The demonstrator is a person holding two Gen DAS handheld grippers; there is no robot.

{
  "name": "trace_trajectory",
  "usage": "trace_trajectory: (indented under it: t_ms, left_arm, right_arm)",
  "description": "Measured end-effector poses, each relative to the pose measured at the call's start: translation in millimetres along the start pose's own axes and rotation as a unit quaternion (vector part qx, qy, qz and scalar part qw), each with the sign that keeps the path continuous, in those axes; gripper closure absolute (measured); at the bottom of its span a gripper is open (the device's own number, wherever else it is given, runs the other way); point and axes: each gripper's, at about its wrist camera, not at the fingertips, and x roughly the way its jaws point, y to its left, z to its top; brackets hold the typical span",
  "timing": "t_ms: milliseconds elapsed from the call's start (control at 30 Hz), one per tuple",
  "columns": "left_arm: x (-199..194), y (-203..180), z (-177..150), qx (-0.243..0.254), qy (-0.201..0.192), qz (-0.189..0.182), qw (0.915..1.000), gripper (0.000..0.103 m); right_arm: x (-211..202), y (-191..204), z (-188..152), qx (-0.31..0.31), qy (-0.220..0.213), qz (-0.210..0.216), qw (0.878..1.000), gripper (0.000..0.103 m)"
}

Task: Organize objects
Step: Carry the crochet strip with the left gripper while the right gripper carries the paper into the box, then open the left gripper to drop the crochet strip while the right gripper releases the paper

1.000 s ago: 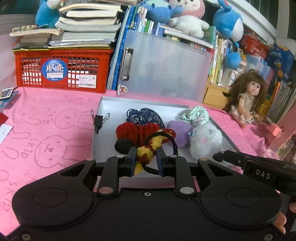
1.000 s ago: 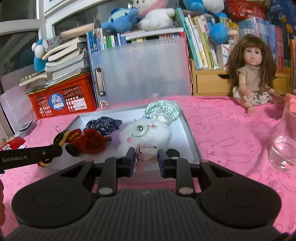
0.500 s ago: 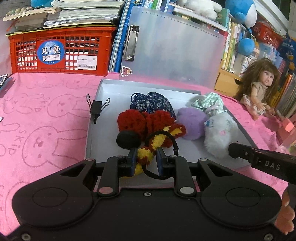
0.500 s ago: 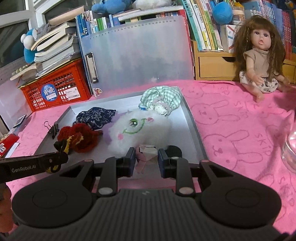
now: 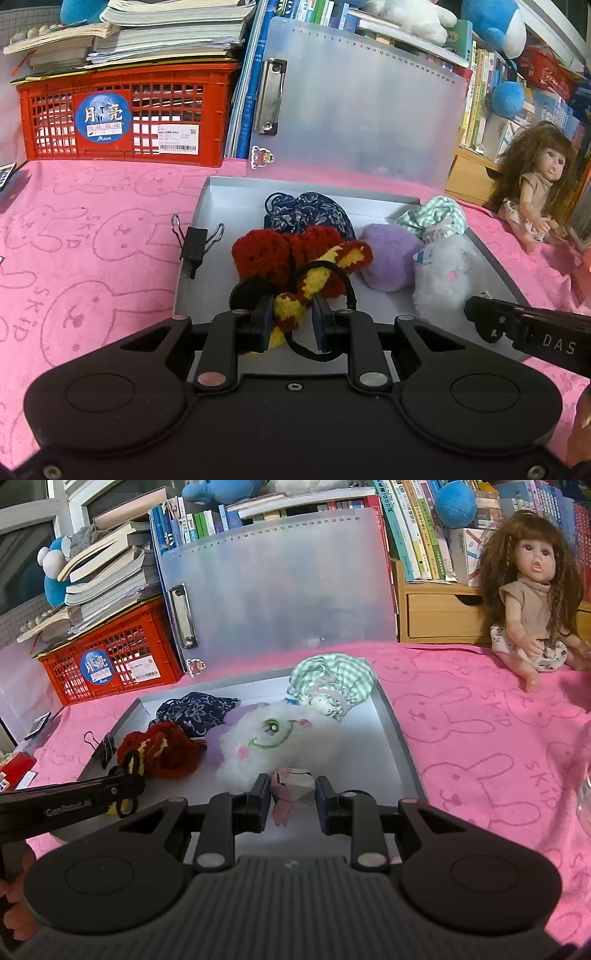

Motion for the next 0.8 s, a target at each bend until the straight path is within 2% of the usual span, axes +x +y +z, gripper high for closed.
trace_trajectory:
  t_ms: [367, 467, 500, 533, 800]
  left_arm:
    - [-3, -10, -11, 0.038, -0.002, -0.013, 0.9992, 0.079]
    - [-4, -11, -12, 0.040, -0.002, -0.014, 0.9991, 0.071]
    - [-5, -11, -12, 0.040, -0.001, -0.016, 0.9991, 0.067]
    - [-6, -10, -12, 0.040, -0.001, -0.018, 0.9991, 0.065]
    - [-19, -11, -14, 0.045, -0.008, -0.024, 0.9987, 0.054]
  right_arm:
    - [4, 0, -13, -0.011, 0.012, 0.003, 1.000, 0.071]
    - [3, 0, -14, -0.010, 0.009, 0.005, 1.000, 0.065]
    - [2, 0, -14, -0.009, 0.008, 0.005, 1.000, 0.054]
    - [1, 1, -14, -0.009, 0.006, 0.006, 1.000, 0.051]
    - [-9, 2, -17, -0.012, -0.006, 0.001, 1.000, 0.043]
